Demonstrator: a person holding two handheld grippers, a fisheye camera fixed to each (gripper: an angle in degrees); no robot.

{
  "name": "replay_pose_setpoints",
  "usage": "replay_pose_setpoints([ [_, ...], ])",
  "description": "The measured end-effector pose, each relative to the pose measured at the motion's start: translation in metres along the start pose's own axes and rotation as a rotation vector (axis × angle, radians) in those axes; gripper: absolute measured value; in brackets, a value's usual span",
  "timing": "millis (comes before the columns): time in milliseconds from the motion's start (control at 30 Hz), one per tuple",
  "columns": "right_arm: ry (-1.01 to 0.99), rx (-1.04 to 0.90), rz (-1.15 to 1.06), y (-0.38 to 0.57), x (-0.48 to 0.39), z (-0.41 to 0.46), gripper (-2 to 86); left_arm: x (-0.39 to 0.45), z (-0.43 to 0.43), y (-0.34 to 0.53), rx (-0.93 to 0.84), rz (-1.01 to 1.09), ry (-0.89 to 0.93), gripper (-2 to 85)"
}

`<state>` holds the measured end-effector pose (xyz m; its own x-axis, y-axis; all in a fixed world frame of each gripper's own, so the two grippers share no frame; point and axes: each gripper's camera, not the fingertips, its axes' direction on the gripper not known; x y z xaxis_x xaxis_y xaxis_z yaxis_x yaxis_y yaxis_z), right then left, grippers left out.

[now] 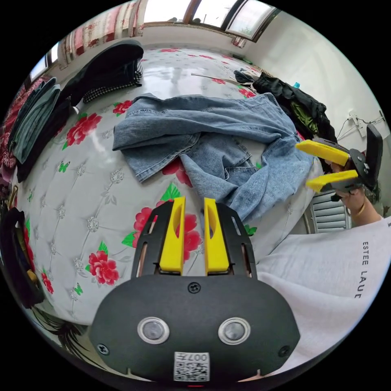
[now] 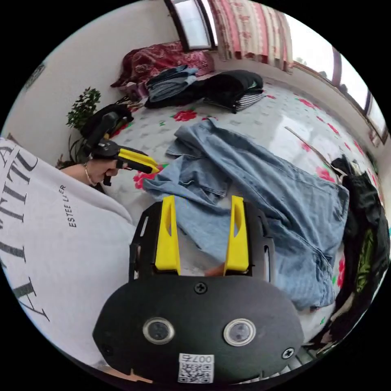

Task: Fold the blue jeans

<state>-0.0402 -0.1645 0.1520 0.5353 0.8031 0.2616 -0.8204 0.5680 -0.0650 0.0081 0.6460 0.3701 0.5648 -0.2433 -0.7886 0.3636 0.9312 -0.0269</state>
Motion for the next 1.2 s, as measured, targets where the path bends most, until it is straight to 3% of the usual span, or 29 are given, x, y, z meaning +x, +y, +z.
replay_pose_setpoints([
  [133,-0.107,-0.154,-0.277,-0.054,-0.093,0.069,10.3,-0.005,-0.017,0.013,0.011,-0.027,-0.012,7.8],
  [267,-0.057,-0.303,-0.374,-0.071,-0.110,0.103,3.4,-0.013,-0.032,0.032,0.002,-0.055,-0.021,8.0],
  [367,-0.135,-0.222,-0.299,-0.088,-0.079,0.059,0.7,-0.022,-0.052,0.052,0.017,-0.086,-0.039,8.1],
  [533,-0.246,0.147,0.082,-0.101,0.044,-0.088,-0.1,-0.027,-0.082,0.086,0.053,-0.096,-0.028,11.0],
  [600,-0.263,0.199,0.210,-0.099,0.090,-0.110,-0.2,-0.023,-0.089,0.084,0.055,-0.074,-0.019,12.8],
  [833,-0.225,0.169,0.480,-0.102,0.175,-0.106,-0.2,-0.001,-0.116,0.024,0.096,0.032,0.060,16.7],
  [1100,-0.206,0.156,0.463,-0.118,0.186,-0.130,-0.2,0.079,-0.116,-0.058,0.035,0.218,0.127,18.0],
  [1200,-0.201,0.151,0.453,-0.121,0.192,-0.140,-0.2,0.106,-0.108,-0.102,-0.032,0.236,0.008,14.8],
])
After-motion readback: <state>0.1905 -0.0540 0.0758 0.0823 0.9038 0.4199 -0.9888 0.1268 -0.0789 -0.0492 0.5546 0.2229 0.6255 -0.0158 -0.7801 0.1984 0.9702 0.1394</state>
